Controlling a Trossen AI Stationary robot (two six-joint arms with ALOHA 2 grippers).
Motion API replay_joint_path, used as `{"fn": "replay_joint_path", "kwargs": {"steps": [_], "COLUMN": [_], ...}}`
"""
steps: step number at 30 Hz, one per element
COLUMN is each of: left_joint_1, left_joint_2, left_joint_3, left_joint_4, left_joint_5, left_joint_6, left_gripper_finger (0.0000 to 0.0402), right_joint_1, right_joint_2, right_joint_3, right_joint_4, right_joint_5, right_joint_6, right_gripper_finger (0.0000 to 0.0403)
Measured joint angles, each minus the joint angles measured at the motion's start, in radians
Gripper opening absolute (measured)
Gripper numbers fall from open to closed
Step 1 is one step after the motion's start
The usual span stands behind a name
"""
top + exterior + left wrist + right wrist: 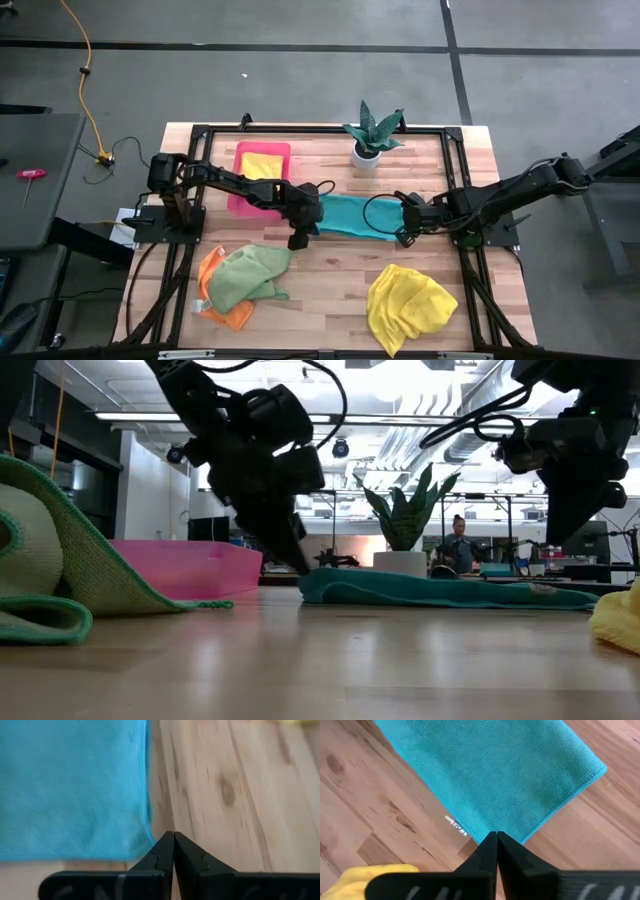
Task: Fold microfiber towels
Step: Fold the blue microfiber towel
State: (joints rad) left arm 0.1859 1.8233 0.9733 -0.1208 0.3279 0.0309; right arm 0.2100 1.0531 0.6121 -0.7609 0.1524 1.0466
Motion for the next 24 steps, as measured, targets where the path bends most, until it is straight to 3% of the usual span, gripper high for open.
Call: {"fn": "replay_joint_path", "kwargs": {"steps": [9,11,16,24], "left_joint_1": [-0.032,-0.032,-0.019,-0.006], "left_joint_2": [-0.066,-0.102,-0.155,-0.023], "left_joint_3": [0.000,0.000,0.002,0.002], "left_joint_4": [-0.057,-0.048,0.021,0.094], "left_joint_5": [0.113,0.050,-0.219,-0.220], "left_joint_6": [0.011,0.025,0.046,0.003], "left_gripper_finger": [0.0000,0.0000,0.0000,0.0000], "right_joint_1": [0.000,0.000,0.000,0.000], "right_joint_2": [0.000,0.000,0.000,0.000], "right_joint_3": [0.000,0.000,0.000,0.000], "right_joint_4": [0.003,0.003,0.011,0.044], "right_joint_5": [0.005,0.009,0.057,0.062], "right_joint_6": [0.000,0.000,0.024,0.027], "right_gripper_finger": [0.0000,0.0000,0.0000,0.0000]}}
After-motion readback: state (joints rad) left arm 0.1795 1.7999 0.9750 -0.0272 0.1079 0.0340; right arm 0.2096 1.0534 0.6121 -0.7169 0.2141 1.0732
